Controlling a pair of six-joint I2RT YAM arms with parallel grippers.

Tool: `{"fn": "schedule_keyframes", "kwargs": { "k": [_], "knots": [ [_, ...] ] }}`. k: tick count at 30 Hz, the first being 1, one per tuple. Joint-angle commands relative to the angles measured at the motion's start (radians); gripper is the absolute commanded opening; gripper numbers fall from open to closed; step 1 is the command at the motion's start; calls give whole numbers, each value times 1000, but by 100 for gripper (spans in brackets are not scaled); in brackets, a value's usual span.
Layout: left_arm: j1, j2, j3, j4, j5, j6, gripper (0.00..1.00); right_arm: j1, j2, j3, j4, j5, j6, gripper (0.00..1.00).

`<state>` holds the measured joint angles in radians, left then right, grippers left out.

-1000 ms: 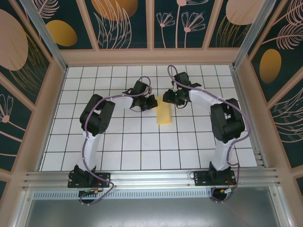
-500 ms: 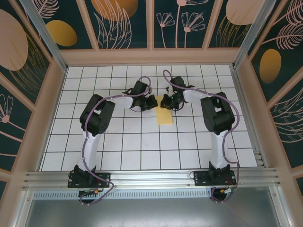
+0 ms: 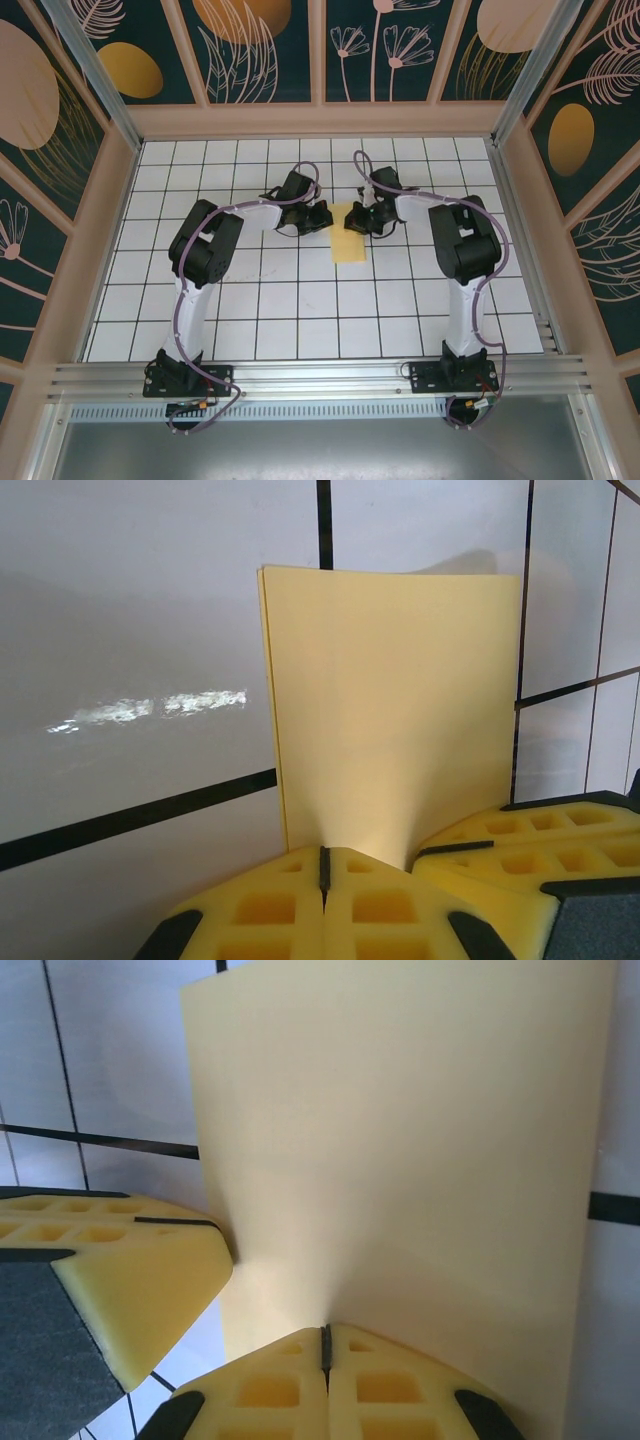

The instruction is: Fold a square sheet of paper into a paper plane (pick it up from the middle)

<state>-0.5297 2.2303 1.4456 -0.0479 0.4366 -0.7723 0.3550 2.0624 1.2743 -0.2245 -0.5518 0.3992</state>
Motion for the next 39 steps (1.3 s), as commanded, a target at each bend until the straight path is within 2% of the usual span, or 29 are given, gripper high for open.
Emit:
{"fn": "schedule_keyframes", "kwargs": {
  "k": [1, 10, 17, 21, 31, 39],
  "knots": [
    [14, 135, -91, -227, -252, 1, 0, -32, -47, -96, 26, -4, 0, 7],
    [14, 136, -108, -219, -265, -5, 0, -98, -115, -260, 147, -45, 2, 6],
    [15, 137, -111, -214, -262, -8, 0, -125, -182, -278, 146, -10, 11, 6],
    [14, 136, -108, -212, -257, -4, 0, -102, -222, -221, 176, -43, 39, 6],
    [14, 133, -110, -211, -253, -8, 0, -23, -39, -73, 223, -68, 96, 0],
    [14, 135, -112, -218, -253, 2, 0, -64, -15, -155, 276, -40, 88, 0]
  ]
}}
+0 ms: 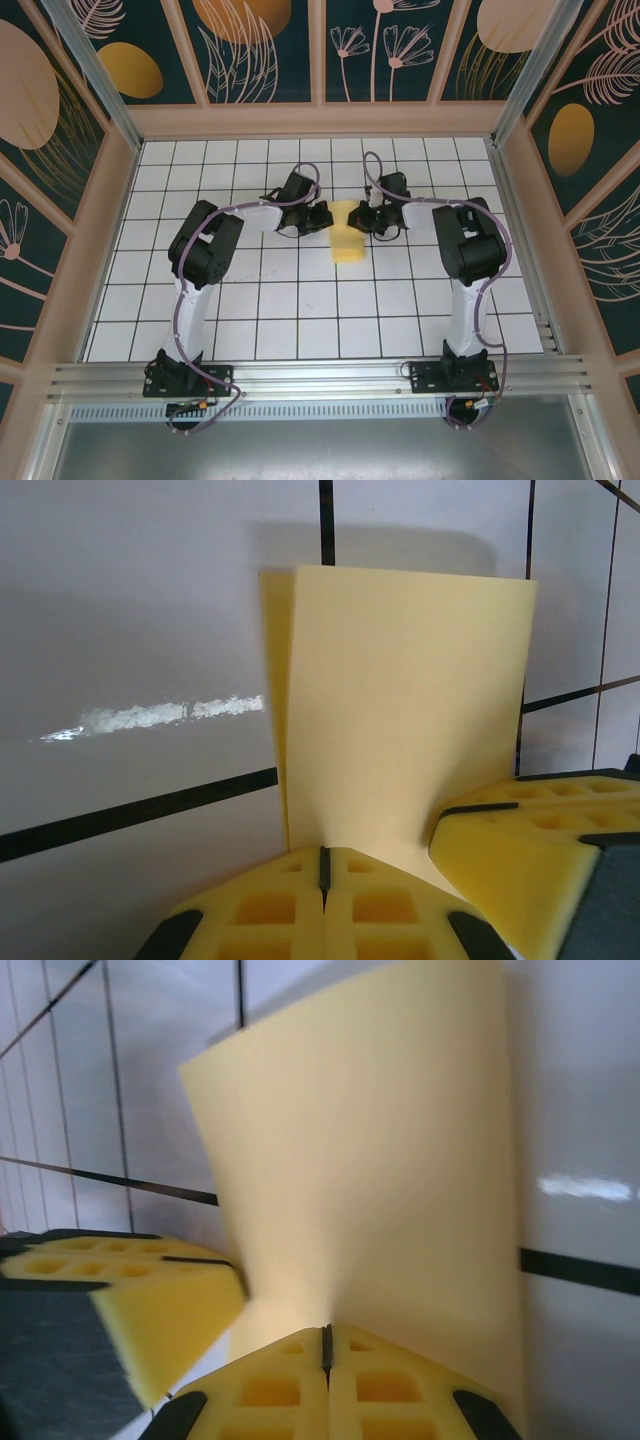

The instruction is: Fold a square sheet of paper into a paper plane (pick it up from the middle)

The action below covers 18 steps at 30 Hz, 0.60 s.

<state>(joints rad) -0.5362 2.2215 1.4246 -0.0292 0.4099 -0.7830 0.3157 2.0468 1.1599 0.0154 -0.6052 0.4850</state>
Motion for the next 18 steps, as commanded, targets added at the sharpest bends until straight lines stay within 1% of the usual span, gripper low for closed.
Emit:
{"fn": "schedule_keyframes", "kwargs": {
  "k": [1, 6, 10, 12, 15, 18],
  "knots": [
    [21, 144, -92, -238, -228, 13, 0, -35, -4, -59, 38, 20, -3, 0],
    [21, 143, -102, -237, -237, 15, 0, -102, -66, -167, 55, 44, -20, 0],
    [21, 144, -102, -235, -235, 15, 0, -120, -116, -162, 40, 52, -16, 0],
    [21, 145, -98, -238, -237, 18, 0, -106, -134, -123, 21, 39, -10, 0],
    [21, 144, -95, -239, -237, 16, 0, -60, -147, -39, -19, 56, -13, 0],
    [21, 145, -90, -239, -235, 15, 0, -16, -103, 23, -27, 52, -10, 0]
  ]
}}
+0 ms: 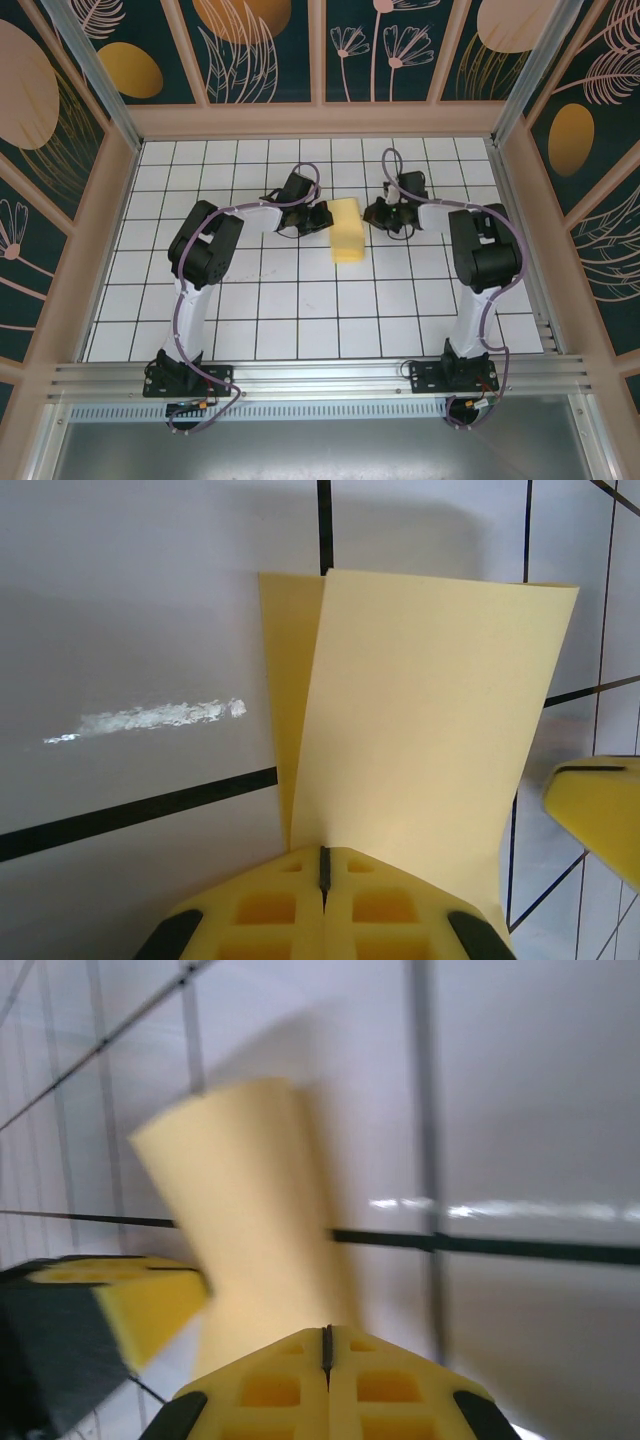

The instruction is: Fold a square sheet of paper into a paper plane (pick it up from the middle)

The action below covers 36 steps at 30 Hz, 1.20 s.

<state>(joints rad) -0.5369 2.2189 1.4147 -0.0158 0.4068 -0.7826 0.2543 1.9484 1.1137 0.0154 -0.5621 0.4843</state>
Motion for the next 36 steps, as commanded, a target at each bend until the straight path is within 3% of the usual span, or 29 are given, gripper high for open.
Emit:
{"fn": "schedule_keyframes", "kwargs": {
  "k": [1, 13, 24, 36],
  "knots": [
    [22, 148, -79, -253, -232, 14, 0, 54, 20, 84, -27, 6, -4, 0],
    [22, 145, -86, -257, -227, 14, 0, 55, 173, 163, -25, 33, 8, 0],
    [22, 139, -100, -250, -226, 10, 0, -32, 130, 139, -51, 123, -22, 0],
    [22, 129, -102, -243, -220, 12, 0, 31, 83, 179, -11, 38, -4, 0]
  ]
}}
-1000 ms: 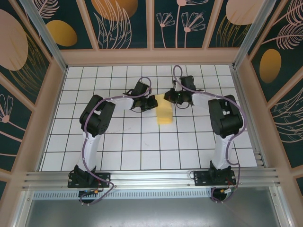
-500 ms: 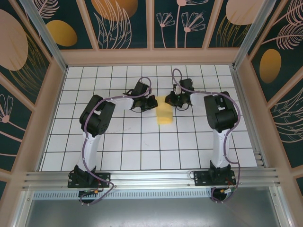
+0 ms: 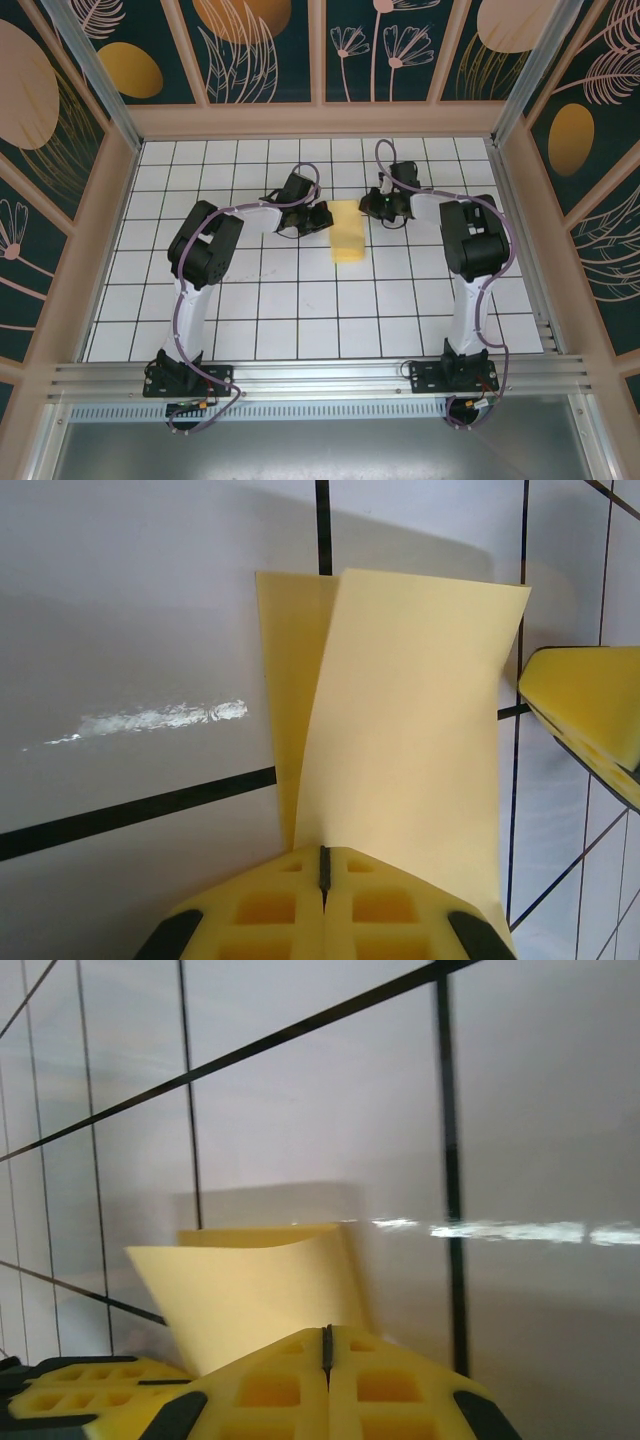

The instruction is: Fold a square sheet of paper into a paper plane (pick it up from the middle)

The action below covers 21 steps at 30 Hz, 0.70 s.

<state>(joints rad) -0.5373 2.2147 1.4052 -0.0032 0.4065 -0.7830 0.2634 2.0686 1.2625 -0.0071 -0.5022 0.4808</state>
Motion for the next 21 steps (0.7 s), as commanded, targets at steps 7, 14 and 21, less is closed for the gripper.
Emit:
{"fn": "schedule_keyframes", "kwargs": {
  "k": [7, 14, 21],
  "knots": [
    [22, 133, -93, -256, -214, 16, 0, 30, 50, 89, 3, -39, 15, 0],
    [23, 133, -97, -256, -214, 15, 0, 15, 110, 145, -27, 26, 28, 0],
    [22, 131, -106, -251, -213, 16, 0, -5, 130, 164, -77, 130, 39, 0]
  ]
}}
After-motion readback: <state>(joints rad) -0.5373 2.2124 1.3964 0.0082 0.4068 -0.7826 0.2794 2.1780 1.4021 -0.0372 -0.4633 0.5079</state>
